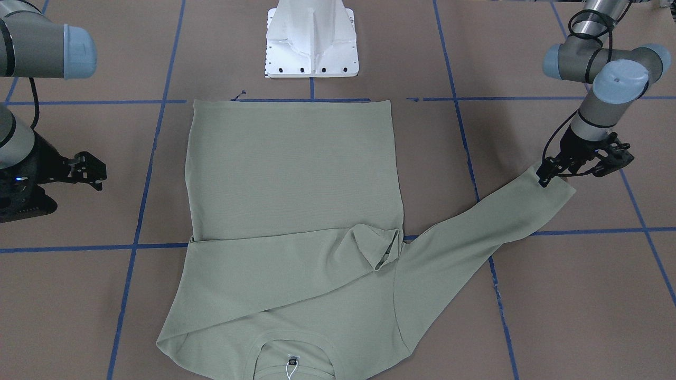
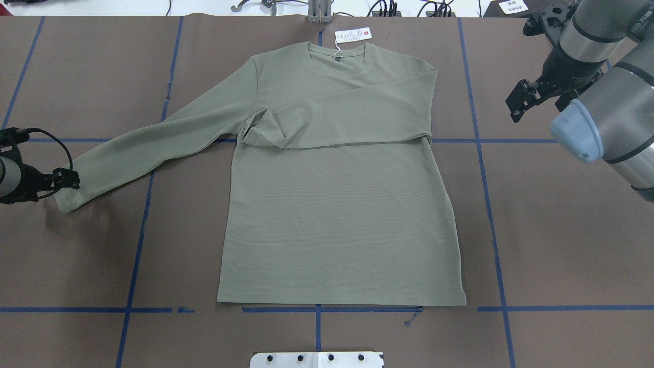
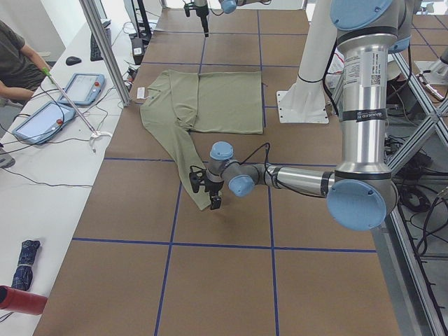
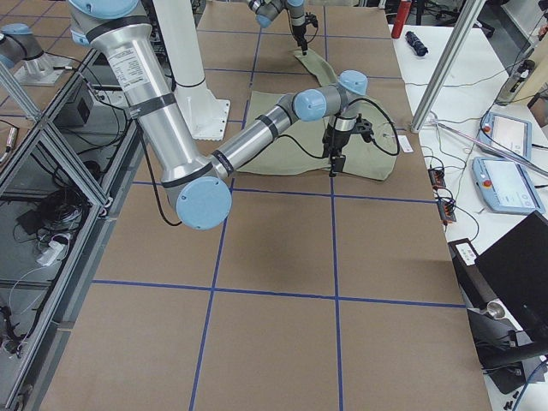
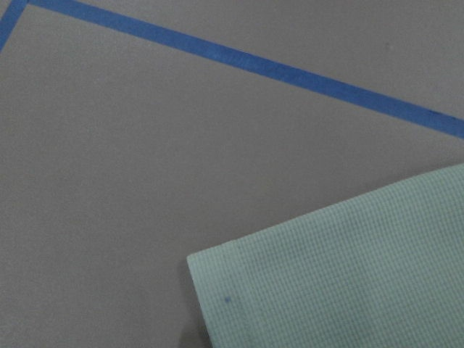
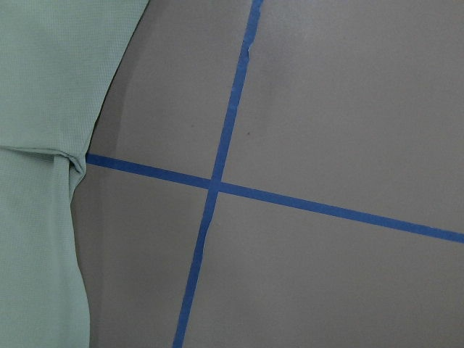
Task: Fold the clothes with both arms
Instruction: 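Grasp the other sleeve cuff with the left gripper and carry it toward the collar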
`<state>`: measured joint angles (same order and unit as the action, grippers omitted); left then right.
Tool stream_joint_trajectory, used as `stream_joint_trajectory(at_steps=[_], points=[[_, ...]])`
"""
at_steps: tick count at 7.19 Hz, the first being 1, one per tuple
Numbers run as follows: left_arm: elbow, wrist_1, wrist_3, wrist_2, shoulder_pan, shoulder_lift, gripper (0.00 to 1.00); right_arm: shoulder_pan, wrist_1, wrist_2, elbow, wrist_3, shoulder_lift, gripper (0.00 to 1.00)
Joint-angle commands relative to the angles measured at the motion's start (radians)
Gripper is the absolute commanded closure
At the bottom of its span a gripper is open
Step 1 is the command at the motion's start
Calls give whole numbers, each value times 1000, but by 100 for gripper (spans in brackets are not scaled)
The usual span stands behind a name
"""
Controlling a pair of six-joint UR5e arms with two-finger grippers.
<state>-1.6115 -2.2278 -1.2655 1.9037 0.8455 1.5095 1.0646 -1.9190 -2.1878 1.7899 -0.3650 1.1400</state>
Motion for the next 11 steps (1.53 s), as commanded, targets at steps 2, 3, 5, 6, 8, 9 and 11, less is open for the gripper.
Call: stream_joint_trajectory(at_steps=[2,3,5,6,8,9,11], points=[[-4,-1,-2,3,1,-2,55,0,0,-1,11,0,0,0],[-5,-1,-2,3,1,-2,67,0,0,-3,14,0,0,0],[-16,0,-27,5,1,-2,92,0,0,-3,14,0,1,0],[-22,0,-28,6,1,-2,100,0,0,-1,14,0,4,0],[-60,7,-64,58,1,-2,100,2,0,-1,11,1,6,0],[-89,11,-64,89,3,0,100,3,0,-4,11,1,9,0],[-113,138,-61,92,6,116,100,20,0,0,49,-2,64,0]])
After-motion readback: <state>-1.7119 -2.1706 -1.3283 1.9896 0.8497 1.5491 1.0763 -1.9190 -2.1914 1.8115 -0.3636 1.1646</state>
